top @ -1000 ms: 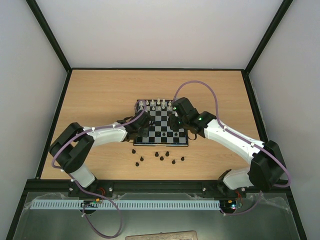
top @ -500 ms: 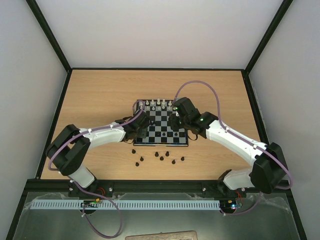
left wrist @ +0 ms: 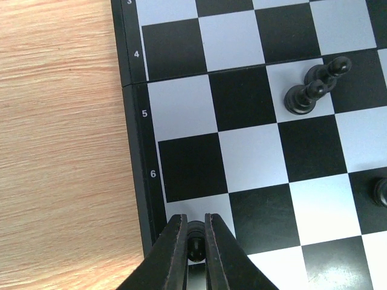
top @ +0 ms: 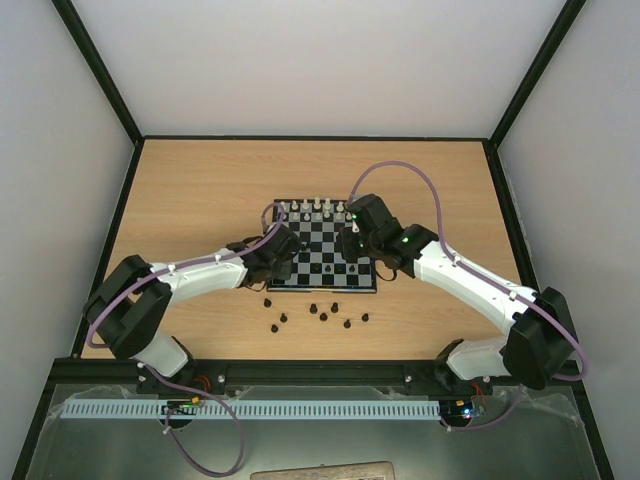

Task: Set up the chess pieces on the board
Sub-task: Place the chess piece on the chessboard, then adjust the chess piece on the chessboard.

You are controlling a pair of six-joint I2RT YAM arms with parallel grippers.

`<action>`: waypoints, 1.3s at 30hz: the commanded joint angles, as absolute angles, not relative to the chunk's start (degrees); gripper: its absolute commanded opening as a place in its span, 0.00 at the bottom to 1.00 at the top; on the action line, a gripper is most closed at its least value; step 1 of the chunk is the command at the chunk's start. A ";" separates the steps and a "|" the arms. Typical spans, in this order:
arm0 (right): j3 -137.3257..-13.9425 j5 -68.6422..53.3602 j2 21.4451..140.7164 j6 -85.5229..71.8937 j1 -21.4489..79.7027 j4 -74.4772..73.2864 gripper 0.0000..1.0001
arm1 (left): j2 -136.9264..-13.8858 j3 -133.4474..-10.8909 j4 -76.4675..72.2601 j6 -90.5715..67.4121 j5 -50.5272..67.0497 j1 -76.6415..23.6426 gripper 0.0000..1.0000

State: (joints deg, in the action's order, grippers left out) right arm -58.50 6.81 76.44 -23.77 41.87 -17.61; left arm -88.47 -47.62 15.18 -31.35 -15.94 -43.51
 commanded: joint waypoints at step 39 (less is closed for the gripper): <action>-57.70 6.77 74.37 -23.42 41.78 -17.66 0.31 | -97.66 -63.94 21.34 -28.80 -15.88 -45.32 0.46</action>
